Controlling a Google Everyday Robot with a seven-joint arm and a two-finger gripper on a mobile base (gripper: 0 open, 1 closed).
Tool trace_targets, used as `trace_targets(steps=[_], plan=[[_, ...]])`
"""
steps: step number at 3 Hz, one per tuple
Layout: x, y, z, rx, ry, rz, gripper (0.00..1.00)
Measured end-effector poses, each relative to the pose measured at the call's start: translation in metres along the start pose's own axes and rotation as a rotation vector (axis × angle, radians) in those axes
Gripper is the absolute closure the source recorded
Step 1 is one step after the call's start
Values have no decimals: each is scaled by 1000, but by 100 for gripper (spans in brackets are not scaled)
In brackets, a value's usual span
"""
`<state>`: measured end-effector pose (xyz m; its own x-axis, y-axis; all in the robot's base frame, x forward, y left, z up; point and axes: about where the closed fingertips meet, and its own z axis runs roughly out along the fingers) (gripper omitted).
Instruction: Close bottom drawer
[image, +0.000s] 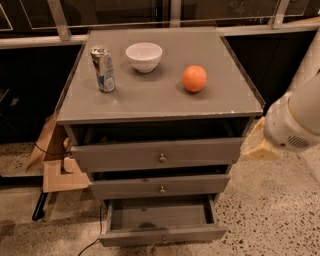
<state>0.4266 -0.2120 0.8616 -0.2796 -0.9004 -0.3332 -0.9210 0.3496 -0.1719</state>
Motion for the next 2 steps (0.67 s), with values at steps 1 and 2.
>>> trace_targets(steps=[1,2], plan=[[21,17,69,-63,-64,41,100],[52,44,150,-179,-111,91,100]])
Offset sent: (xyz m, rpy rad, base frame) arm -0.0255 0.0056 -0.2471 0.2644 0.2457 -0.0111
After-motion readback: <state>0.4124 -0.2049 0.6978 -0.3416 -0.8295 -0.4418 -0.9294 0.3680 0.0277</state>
